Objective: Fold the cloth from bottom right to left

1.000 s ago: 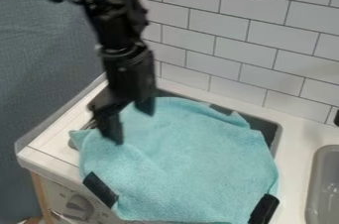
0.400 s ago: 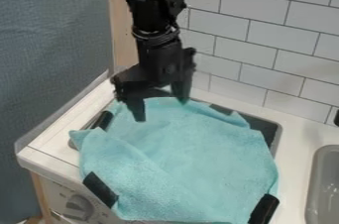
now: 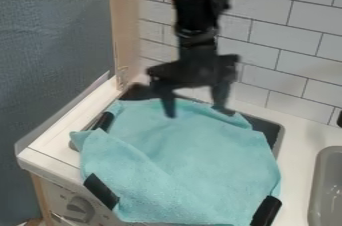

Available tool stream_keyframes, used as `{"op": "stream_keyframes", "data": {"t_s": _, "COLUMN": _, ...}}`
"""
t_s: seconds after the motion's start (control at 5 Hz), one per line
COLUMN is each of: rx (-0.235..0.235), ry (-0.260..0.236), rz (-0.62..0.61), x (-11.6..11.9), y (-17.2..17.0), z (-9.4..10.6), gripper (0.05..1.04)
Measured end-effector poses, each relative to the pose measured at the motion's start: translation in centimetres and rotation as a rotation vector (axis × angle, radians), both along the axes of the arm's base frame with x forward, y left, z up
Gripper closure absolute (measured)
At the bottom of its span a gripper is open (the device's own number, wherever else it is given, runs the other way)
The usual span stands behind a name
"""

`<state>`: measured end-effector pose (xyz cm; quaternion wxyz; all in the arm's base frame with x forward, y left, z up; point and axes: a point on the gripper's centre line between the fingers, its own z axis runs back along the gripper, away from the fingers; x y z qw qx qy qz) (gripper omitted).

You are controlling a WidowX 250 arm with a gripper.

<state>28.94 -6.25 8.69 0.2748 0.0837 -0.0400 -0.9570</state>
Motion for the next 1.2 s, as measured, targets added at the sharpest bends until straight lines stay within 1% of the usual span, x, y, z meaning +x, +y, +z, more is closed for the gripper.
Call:
{"op": "stream_keyframes", "data": {"t_s": 0.2, "rx": 0.054, "ry": 0.001, "rz": -0.144, "x": -0.2, "y": -3.4, "z": -0.1, "gripper": 0.084}}
{"op": "stream_keyframes", "data": {"t_s": 0.4, "rx": 0.085, "ry": 0.023, "rz": -0.276, "x": -1.0, "y": -6.4, "z": -1.2, "gripper": 0.085}}
{"op": "stream_keyframes", "data": {"t_s": 0.6, "rx": 0.110, "ry": 0.043, "rz": -0.396, "x": -1.5, "y": -7.9, "z": -2.1, "gripper": 0.085}}
{"op": "stream_keyframes", "data": {"t_s": 0.8, "rx": 0.137, "ry": 0.084, "rz": -0.520, "x": -1.6, "y": -9.5, "z": -3.7, "gripper": 0.084}}
{"op": "stream_keyframes", "data": {"t_s": 1.0, "rx": 0.139, "ry": 0.106, "rz": -0.588, "x": -1.1, "y": -10.2, "z": -5.1, "gripper": 0.085}}
{"op": "stream_keyframes", "data": {"t_s": 1.2, "rx": 0.145, "ry": 0.155, "rz": -0.642, "x": -0.9, "y": -10.7, "z": -6.8, "gripper": 0.085}}
